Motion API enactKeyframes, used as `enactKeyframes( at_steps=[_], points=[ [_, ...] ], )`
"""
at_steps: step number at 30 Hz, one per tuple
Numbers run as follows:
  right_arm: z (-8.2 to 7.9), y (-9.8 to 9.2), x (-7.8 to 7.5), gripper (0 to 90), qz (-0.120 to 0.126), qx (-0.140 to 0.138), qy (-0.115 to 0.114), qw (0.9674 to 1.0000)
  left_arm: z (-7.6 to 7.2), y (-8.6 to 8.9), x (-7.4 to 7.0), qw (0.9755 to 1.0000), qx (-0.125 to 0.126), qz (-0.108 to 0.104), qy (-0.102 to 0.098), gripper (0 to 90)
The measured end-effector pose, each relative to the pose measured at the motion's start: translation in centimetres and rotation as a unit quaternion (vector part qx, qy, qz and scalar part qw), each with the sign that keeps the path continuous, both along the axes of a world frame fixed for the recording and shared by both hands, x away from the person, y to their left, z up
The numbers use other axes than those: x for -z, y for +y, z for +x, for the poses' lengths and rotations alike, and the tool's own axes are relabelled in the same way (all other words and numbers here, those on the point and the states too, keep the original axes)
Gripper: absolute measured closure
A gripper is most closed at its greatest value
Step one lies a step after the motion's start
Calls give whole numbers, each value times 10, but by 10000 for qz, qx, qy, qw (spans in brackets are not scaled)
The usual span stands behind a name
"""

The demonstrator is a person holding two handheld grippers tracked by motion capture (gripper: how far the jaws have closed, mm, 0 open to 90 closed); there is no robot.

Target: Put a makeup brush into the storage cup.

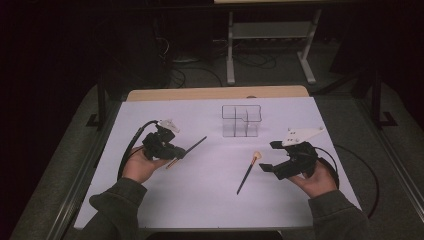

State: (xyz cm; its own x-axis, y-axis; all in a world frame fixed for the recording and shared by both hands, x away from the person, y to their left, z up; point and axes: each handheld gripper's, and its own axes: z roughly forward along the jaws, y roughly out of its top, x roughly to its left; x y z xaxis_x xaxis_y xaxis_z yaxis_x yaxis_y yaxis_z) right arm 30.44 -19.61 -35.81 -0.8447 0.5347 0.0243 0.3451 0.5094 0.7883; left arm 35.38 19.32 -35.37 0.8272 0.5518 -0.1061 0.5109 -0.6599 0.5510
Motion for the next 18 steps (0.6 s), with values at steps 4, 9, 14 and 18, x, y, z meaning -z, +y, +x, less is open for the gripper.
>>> enactKeyframes(
  at_steps=[4,9,14,18],
  points=[
    [5,8,-8,178,-55,-132,27,9999,-3,-4,-2,9998,181,-14,3,832],
    [8,16,-15,183,-90,-287,48,9995,-6,-9,-5,9997,248,-65,4,832],
    [15,29,-21,192,-180,-523,73,9984,-12,-18,-10,9984,565,-30,-76,832],
    [19,37,-24,198,-264,-690,75,9972,-16,-27,-11,9975,699,-35,-103,832]
  ],
)
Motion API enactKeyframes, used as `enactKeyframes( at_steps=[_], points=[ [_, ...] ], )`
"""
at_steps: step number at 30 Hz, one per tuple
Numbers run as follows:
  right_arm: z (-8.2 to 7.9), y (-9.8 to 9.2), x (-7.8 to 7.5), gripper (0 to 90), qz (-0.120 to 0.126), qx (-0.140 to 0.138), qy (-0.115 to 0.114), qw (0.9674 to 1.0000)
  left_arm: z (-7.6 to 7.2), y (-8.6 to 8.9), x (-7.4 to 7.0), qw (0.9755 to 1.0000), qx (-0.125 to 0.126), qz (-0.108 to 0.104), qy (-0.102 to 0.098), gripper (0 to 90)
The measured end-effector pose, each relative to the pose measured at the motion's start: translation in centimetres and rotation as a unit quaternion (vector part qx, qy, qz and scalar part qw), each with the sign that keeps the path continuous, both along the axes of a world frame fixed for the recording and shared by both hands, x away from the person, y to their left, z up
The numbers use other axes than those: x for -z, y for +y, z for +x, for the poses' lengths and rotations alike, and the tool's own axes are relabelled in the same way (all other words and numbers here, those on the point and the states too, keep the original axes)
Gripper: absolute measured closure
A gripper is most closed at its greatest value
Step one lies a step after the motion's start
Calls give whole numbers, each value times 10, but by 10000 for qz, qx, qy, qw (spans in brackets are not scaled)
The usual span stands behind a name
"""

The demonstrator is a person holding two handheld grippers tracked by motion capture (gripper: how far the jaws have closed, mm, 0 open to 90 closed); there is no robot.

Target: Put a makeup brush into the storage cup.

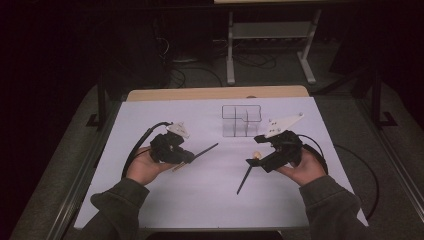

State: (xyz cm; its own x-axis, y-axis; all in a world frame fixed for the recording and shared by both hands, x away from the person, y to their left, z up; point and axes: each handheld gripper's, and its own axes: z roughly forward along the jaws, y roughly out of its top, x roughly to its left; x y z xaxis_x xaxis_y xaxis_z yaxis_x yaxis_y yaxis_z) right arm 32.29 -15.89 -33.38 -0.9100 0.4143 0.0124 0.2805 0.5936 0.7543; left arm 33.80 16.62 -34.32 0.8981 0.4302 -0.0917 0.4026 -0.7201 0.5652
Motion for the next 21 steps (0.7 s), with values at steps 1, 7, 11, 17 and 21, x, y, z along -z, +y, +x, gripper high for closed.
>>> enactKeyframes(
  at_steps=[1,7,11,17,21],
  points=[
    [1,2,-1,201,-30,-43,-18,10000,-1,-2,0,10000,32,6,12,832],
    [5,12,-5,214,-123,-258,-6,9996,-5,-10,-2,9995,307,69,-48,831],
    [7,19,-7,226,-176,-399,34,9990,-10,-20,-4,9987,493,78,-132,832],
    [10,22,-9,239,-166,-545,94,9983,-13,-28,-4,9974,700,88,-174,832],
    [12,24,-10,253,-200,-645,106,9977,-16,-34,-5,9959,863,107,-251,832]
  ],
)
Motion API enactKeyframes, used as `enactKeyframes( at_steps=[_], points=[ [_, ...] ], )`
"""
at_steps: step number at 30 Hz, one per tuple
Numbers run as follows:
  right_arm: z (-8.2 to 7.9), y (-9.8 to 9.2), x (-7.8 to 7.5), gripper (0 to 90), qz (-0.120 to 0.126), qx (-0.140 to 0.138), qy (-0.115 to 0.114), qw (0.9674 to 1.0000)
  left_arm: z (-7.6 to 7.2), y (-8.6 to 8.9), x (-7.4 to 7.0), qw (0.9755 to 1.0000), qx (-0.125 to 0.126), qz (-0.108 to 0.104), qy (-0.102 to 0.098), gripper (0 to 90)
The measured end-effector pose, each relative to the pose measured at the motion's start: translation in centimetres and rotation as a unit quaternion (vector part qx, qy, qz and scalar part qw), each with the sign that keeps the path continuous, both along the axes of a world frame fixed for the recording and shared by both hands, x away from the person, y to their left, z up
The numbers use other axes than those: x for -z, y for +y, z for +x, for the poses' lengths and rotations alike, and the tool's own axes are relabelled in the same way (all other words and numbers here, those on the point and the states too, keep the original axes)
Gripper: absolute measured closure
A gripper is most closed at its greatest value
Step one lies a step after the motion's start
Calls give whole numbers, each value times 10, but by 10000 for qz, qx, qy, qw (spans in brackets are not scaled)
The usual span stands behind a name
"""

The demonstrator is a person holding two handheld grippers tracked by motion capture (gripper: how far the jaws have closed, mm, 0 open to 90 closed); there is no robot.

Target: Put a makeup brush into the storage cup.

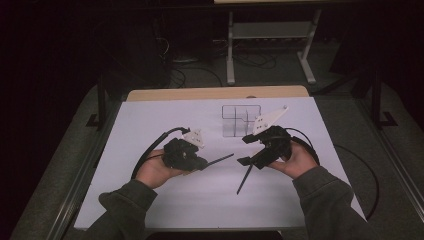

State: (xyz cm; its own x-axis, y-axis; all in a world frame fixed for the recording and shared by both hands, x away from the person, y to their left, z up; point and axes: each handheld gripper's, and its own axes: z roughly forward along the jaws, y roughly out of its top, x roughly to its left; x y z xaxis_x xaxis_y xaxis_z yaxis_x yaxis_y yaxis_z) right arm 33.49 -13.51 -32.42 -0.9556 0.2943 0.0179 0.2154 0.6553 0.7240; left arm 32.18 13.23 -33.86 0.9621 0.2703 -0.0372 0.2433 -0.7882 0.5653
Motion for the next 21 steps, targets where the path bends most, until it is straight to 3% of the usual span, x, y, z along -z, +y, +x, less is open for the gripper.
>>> enactKeyframes(
  at_steps=[3,14,21],
  points=[
    [0,3,0,272,-28,-111,60,9999,-1,-3,0,10000,45,2,20,832],
    [0,18,3,388,-238,-700,94,9972,-11,-21,-3,9981,597,8,-117,832],
    [-1,22,6,461,-318,-908,269,9950,-14,-26,-3,9971,742,20,-155,832]
  ],
)
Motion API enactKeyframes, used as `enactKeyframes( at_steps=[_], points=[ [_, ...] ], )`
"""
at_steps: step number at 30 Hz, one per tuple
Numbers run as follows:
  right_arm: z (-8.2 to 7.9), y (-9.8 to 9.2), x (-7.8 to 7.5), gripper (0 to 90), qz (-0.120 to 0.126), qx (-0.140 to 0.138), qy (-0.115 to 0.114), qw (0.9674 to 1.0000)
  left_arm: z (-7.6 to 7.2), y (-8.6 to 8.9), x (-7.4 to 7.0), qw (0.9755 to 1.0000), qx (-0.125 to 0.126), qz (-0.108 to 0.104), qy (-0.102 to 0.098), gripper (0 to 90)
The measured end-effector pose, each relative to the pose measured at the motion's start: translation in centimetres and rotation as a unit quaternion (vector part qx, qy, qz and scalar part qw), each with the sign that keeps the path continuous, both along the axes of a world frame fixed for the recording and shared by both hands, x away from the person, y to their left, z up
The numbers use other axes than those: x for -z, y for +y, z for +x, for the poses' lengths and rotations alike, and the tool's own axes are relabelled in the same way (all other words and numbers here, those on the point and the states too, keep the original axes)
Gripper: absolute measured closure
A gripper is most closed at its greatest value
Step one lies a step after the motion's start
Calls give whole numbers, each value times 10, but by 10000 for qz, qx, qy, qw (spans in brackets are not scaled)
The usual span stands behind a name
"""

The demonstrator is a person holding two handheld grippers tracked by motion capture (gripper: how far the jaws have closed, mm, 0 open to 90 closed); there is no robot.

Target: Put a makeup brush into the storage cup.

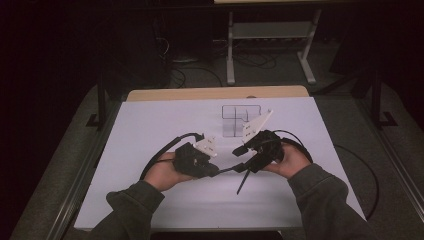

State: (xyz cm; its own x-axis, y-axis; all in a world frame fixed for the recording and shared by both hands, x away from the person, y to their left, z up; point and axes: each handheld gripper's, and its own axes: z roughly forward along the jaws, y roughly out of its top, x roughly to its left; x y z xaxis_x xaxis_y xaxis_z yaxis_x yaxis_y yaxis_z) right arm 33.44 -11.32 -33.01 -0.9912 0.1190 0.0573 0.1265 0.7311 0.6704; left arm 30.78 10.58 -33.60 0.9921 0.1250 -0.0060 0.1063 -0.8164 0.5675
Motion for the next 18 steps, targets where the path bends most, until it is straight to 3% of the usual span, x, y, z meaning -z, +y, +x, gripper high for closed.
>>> enactKeyframes(
  at_steps=[9,14,18],
  points=[
    [-3,9,6,624,-138,-437,176,9988,-4,-4,-1,9998,181,-20,-5,832],
    [-4,12,8,672,-207,-599,334,9974,-5,-6,0,9996,292,27,1,832],
    [-5,16,11,699,-255,-746,317,9964,-5,-7,0,9994,342,48,17,832]
  ],
)
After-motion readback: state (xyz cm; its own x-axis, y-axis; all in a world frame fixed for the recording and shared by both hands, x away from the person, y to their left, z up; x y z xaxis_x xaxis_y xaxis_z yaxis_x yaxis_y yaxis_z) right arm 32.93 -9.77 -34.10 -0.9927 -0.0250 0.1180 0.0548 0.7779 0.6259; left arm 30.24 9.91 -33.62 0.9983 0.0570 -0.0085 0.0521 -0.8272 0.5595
